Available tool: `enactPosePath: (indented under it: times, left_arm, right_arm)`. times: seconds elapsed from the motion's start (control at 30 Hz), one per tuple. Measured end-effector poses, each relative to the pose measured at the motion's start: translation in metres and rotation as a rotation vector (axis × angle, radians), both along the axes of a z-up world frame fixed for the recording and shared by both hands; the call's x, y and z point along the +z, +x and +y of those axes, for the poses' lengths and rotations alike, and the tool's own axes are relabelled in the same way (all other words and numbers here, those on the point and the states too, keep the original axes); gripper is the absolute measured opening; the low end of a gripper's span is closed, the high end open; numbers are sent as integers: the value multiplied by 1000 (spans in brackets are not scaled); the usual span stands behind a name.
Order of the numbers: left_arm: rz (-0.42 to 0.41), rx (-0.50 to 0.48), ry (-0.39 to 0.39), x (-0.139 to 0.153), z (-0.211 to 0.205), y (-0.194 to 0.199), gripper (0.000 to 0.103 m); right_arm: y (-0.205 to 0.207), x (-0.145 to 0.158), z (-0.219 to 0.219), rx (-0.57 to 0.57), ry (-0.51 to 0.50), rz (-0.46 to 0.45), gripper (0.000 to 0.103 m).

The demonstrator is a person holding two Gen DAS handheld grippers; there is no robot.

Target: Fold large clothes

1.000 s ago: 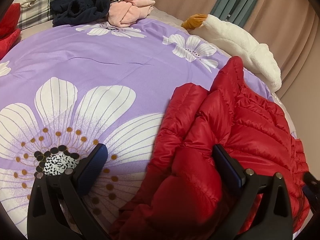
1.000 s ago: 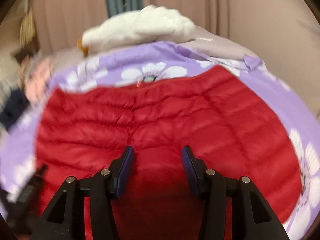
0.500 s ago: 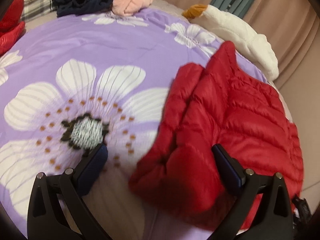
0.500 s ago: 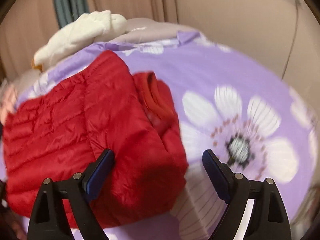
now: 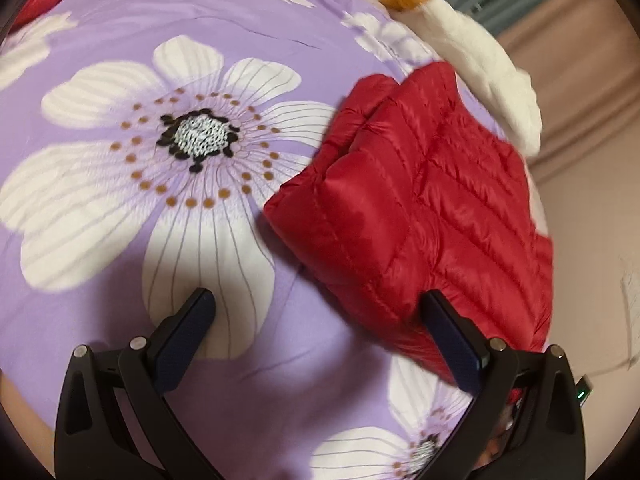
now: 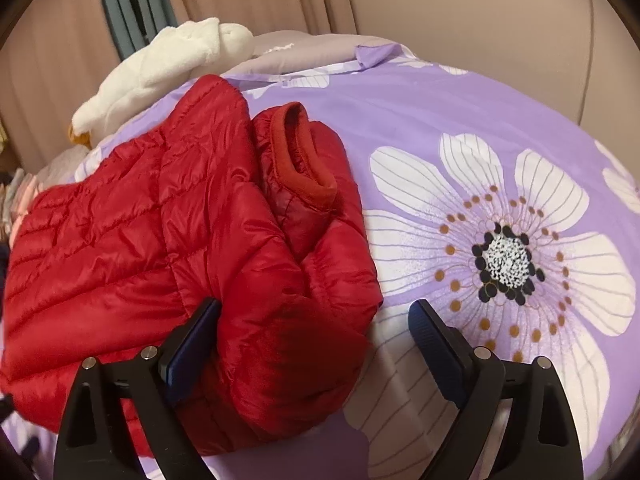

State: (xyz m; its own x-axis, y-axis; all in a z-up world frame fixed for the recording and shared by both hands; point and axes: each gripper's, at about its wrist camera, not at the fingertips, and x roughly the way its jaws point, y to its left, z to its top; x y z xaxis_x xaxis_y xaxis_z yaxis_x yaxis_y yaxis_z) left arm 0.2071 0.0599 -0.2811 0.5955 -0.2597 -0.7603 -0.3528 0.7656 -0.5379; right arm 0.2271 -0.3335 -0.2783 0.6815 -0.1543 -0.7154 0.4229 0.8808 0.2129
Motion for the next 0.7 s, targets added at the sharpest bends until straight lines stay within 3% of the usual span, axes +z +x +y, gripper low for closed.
enactPosePath:
  times: [0.1, 0.17, 0.3, 0.47, 0.53, 0.6, 0.7]
  left_arm:
    - [-9, 7, -37, -2, -2, 6, 103]
    - [-25, -52, -68, -1, -9, 14, 103]
    - [-61, -156, -265, -10, -23, 38, 103]
    - [-70, -25, -332, -18, -23, 72, 102]
    - [-70, 10, -291, -17, -25, 85, 101]
    - [-97, 80, -121, -11, -40, 89, 90]
    - [-145, 95, 142, -4, -71, 89, 80]
  right_arm:
    - [0, 0, 2, -1, -12, -5, 93]
    - [-3, 0, 3, -1, -15, -10, 93]
    - [-6, -2, 2, 2, 4, -25, 95]
    - [-9, -3, 3, 5, 10, -34, 96]
    - [-9, -3, 2, 5, 11, -34, 96]
    - [-7, -3, 2, 8, 10, -31, 97]
    - [-5, -3, 5, 10, 0, -22, 98]
